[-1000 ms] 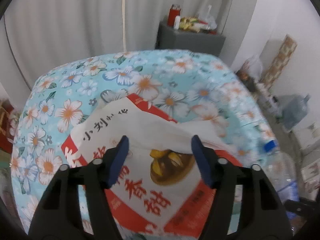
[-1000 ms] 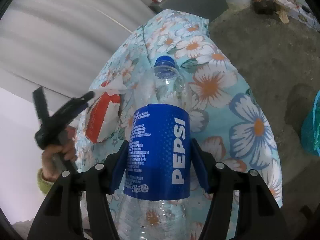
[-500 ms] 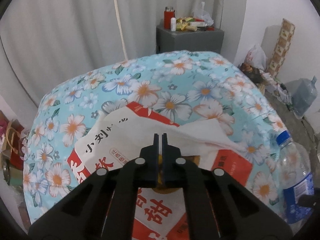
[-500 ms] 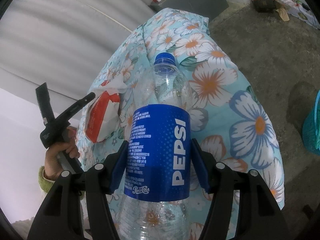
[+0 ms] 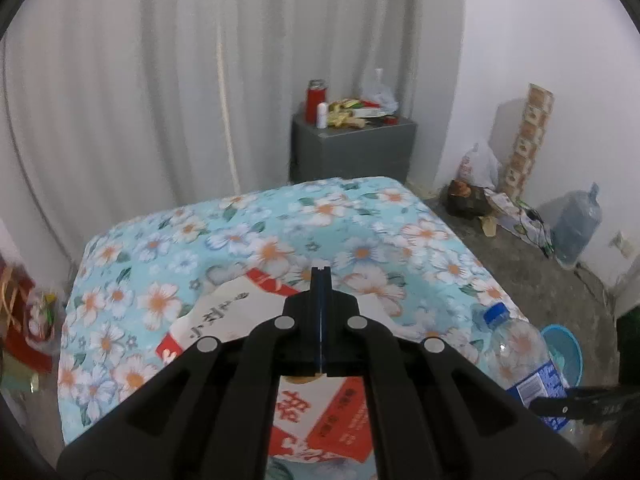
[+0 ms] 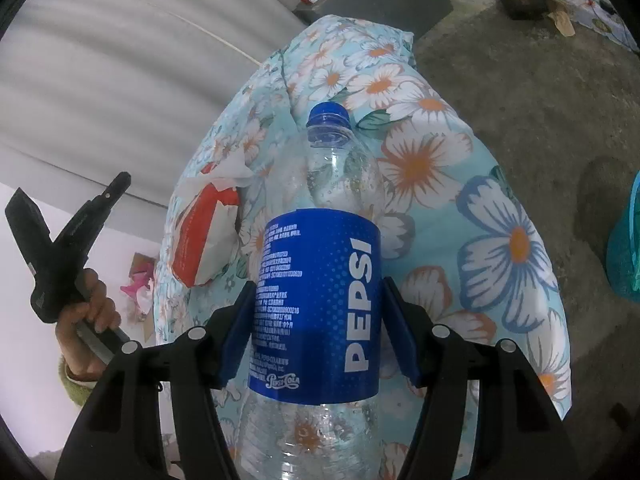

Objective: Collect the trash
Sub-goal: 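Grasp the white tissue on the snack box with the left gripper while the right gripper holds the Pepsi bottle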

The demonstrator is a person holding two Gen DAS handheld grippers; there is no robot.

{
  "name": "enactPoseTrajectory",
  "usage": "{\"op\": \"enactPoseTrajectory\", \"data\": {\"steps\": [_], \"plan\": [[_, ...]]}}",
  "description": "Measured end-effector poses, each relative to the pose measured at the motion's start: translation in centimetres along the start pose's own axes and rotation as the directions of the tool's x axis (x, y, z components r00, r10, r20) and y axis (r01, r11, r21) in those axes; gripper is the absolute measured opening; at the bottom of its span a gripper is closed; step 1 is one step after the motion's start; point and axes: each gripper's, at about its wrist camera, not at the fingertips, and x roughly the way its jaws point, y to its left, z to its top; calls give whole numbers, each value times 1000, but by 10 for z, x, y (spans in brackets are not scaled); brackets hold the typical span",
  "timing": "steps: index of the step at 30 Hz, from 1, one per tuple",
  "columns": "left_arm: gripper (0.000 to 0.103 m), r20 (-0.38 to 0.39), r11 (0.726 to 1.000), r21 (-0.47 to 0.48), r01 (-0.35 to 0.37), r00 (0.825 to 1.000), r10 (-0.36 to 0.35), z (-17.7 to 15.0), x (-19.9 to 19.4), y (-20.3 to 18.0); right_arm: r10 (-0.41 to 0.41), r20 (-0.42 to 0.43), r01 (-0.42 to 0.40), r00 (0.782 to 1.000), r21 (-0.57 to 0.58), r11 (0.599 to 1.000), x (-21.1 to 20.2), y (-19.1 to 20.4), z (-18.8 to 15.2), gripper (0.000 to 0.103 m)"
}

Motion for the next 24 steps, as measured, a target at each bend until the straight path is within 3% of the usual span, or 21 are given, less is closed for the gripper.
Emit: {"op": "enactPoseTrajectory", "data": {"steps": [2,3,4,7,12,15,18,24], "plan": [[10,-78,993,-106,43,996,-52,3,14,22,2,0,-2,1000,1,1000,0,0,0,60],[30,-120,980,-187,64,989,-88,3,23,36,2,0,-2,1000,1,1000,0,0,0,60],[42,-139,960,-263,93,981,-133,2,32,49,2,0,-2,1000,1,1000,0,0,0,60],[44,-206,896,-431,103,956,-209,-4,62,80,5,-1,-5,1000,1,1000,0,-1,0,60],[45,-282,836,-545,63,925,-253,-14,105,102,17,-11,-17,1000,3,1000,2,-3,0,60],[44,-305,850,-527,32,926,-224,-14,117,100,26,-21,-26,999,8,1000,5,-2,0,60],[42,-325,885,-466,2,929,-174,-12,126,91,31,-24,-31,999,10,999,8,-2,-1,60],[7,-349,921,-388,-42,931,-104,-15,134,85,36,-25,-36,999,14,999,10,-2,-1,60]]}}
